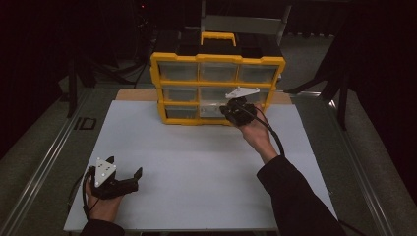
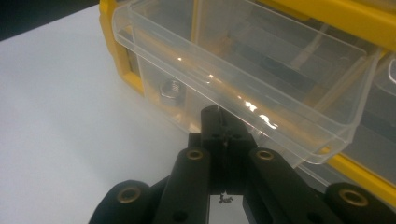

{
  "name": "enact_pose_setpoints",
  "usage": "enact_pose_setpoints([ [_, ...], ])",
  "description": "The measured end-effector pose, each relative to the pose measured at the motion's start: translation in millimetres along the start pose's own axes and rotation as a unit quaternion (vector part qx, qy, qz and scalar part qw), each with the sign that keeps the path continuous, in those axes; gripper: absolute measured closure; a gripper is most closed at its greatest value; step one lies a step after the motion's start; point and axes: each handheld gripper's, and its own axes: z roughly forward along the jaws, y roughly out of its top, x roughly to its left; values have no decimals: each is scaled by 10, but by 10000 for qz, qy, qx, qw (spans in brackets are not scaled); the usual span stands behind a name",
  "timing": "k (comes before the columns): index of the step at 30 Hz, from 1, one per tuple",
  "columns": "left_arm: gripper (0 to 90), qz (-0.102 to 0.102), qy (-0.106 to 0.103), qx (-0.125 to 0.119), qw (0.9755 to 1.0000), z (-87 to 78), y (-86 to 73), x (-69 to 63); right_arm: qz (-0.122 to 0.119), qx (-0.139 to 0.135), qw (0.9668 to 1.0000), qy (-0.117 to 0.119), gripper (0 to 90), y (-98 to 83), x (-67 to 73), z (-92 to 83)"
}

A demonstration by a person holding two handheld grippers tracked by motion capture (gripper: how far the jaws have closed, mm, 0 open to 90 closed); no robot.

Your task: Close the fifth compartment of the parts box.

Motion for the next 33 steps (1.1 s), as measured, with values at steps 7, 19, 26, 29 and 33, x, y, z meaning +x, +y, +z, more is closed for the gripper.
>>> enact_pose_setpoints([
  [7, 0, 4, -1, 6, 10000, 2, 0, -1, -58, 52, 10000, -47, 900, 28, -15, 17],
  [19, 0, 10, 14, 3, 10000, -2, 1, 1, 2, 14, 10000, -56, 900, 38, -40, 53],
  [26, 0, 14, 17, 2, 10000, -3, 1, 0, 53, -29, 10000, -55, 900, 37, -53, 72],
  [29, 0, 7, 15, 3, 10000, -2, 0, 1, 69, -37, 10000, -57, 900, 41, -56, 80],
  [33, 0, 2, 17, -4, 10000, -3, 0, 1, 55, -47, 9999, -74, 900, 44, -60, 90],
])
